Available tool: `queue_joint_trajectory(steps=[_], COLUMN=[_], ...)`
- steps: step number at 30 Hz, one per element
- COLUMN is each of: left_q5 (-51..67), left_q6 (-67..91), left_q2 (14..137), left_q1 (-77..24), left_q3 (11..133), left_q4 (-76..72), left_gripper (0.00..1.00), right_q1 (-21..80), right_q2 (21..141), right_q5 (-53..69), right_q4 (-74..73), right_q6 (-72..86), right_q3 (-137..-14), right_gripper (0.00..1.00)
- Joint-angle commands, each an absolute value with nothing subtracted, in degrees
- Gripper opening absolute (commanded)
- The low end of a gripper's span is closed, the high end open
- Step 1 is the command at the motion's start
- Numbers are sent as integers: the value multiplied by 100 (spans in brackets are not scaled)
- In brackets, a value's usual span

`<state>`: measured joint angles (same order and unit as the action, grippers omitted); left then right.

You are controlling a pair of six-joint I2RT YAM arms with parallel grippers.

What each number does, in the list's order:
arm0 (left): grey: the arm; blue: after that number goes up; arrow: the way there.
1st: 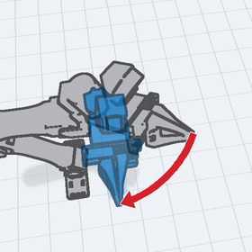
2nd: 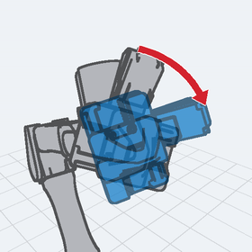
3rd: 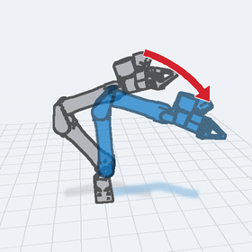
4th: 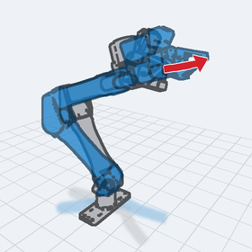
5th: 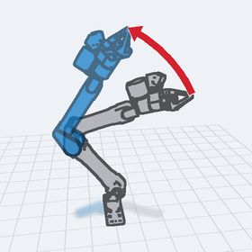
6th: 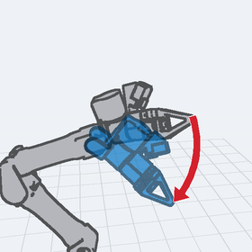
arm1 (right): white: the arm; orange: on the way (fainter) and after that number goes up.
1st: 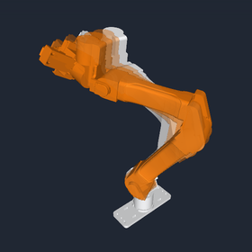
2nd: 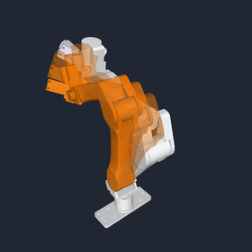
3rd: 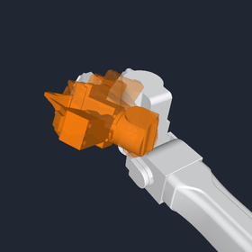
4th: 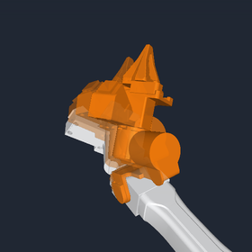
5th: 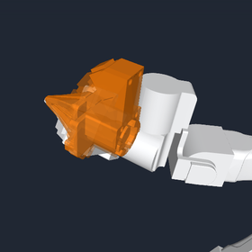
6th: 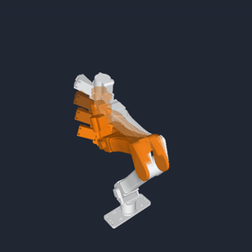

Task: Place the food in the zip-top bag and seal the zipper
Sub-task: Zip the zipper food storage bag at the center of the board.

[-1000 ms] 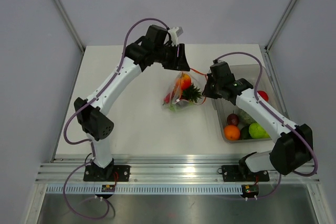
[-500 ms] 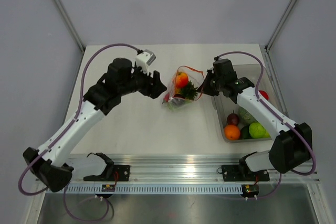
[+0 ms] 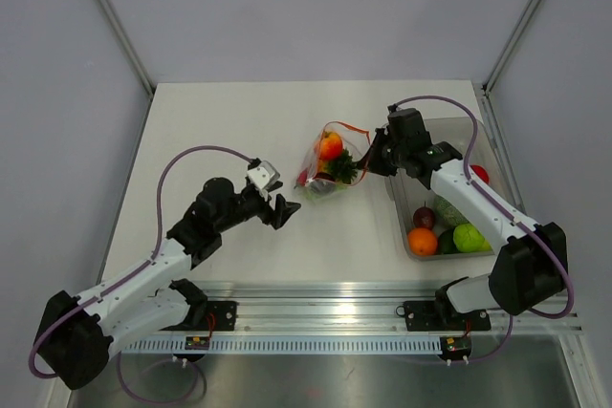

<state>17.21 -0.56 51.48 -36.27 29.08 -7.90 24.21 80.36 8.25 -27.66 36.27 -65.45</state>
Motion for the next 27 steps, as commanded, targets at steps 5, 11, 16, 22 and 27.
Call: queue_joint_trajectory(steps=[5, 11, 16, 22, 27], left_q5=[1853, 1995, 1934, 1925, 1899], left_q6=[-378, -255, -211, -211, -202], left_q2=[5957, 6477, 6609, 6750, 6873], left_q1=[-3691, -3735, -3805, -3858, -3893], left_q3=[3006, 3138, 3217, 3340, 3463], left_q4=[-2979, -3251, -3278, -3261, -3138], left_gripper=[71, 64, 60, 54, 45], right_q1=[2391, 2391, 2382, 2391, 2391], right_q2=[7989, 7884, 7866, 7936, 7945], right_q5=[949, 870, 888, 949, 984], right_q4=[-2575, -2628, -2672, -2646, -2637], right_q6=[3551, 3481, 3437, 3480, 3489], right_q3=[-6653, -6645, -6653, -6662, -6662], right_gripper=[0, 0, 0, 0, 0])
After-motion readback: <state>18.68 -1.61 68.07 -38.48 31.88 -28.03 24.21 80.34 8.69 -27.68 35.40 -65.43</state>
